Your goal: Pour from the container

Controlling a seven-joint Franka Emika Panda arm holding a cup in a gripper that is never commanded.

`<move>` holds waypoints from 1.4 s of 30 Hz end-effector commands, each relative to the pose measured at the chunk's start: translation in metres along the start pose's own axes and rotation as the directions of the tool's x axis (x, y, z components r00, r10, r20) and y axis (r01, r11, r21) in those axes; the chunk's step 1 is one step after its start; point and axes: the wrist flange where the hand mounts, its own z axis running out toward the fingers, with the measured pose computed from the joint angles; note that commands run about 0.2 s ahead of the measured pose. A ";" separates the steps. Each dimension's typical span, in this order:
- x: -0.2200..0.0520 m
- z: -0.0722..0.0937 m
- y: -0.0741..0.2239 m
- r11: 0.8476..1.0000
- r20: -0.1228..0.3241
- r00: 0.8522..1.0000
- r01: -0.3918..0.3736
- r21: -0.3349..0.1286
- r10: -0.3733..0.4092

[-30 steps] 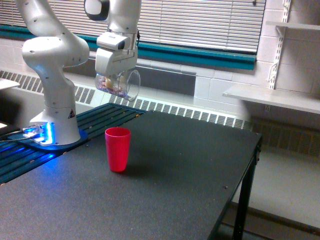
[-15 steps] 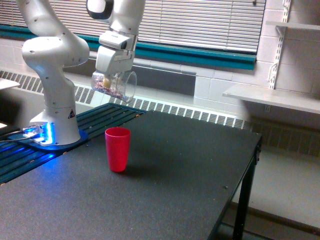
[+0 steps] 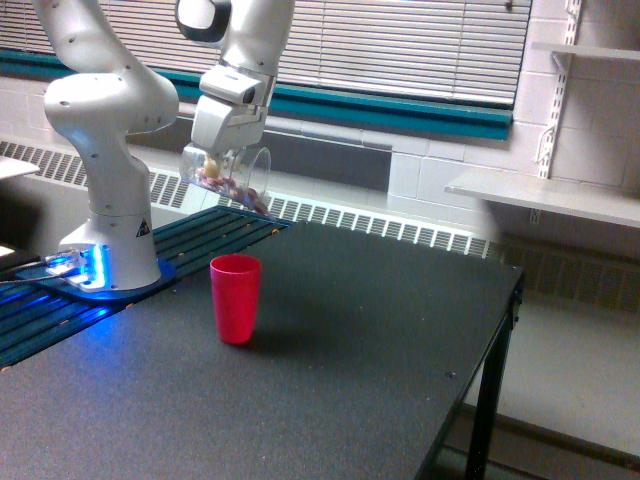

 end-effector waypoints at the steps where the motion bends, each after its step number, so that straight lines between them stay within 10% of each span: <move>1: -0.010 0.004 -0.005 1.000 0.010 1.000 -0.006 0.003 0.006; 14: -0.032 0.032 0.012 0.998 0.042 0.998 -0.054 0.032 0.052; 29: 0.016 -0.039 0.050 0.994 0.051 0.994 -0.103 0.044 0.101; 42: 0.043 -0.059 0.052 0.993 0.070 0.992 -0.108 0.054 0.104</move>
